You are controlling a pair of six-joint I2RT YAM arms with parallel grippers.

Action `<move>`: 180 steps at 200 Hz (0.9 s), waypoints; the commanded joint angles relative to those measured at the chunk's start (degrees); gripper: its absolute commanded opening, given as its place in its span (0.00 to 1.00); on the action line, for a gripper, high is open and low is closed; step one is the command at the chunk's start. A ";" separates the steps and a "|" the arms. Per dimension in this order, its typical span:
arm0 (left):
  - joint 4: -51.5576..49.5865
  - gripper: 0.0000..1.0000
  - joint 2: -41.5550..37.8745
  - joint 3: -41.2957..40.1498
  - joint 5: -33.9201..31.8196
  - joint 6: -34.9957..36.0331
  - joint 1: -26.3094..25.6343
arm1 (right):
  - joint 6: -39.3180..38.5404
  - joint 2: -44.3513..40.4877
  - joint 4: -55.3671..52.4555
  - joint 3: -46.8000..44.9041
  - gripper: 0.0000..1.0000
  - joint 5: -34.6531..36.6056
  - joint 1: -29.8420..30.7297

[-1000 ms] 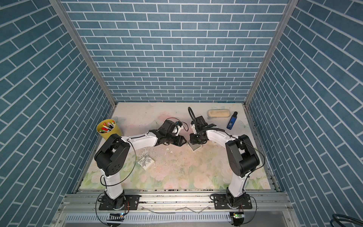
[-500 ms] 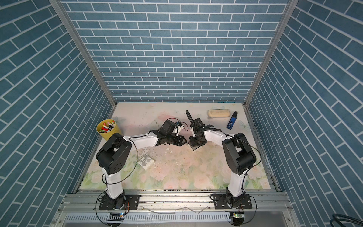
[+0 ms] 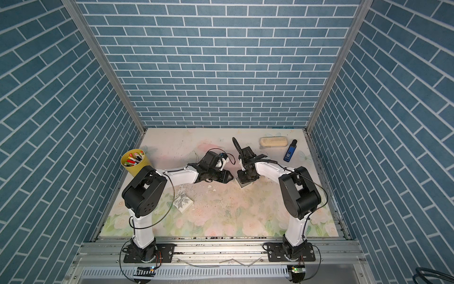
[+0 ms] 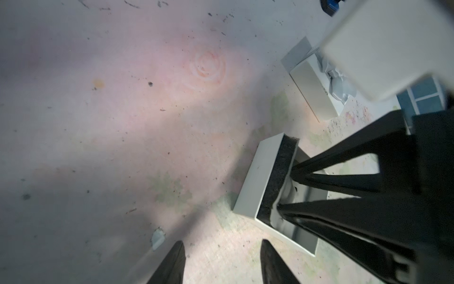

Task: Take the necklace out of the lift-off lid jewelry box
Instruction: Place the inner lining in the jewelry box.

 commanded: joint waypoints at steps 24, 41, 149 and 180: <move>1.33 0.51 0.16 -0.80 0.99 -0.83 0.52 | -0.59 -3.28 -3.60 3.45 0.37 0.58 0.24; 1.39 0.51 0.36 -0.80 1.05 -0.82 0.52 | -0.73 -2.45 -2.75 3.81 0.36 0.68 0.23; 1.42 0.49 0.56 -0.71 1.13 -0.81 0.51 | -1.39 3.36 0.60 3.39 0.34 0.57 0.27; 1.24 0.49 0.77 -0.62 1.18 -0.82 0.52 | -1.22 2.77 1.56 1.44 0.34 0.85 0.31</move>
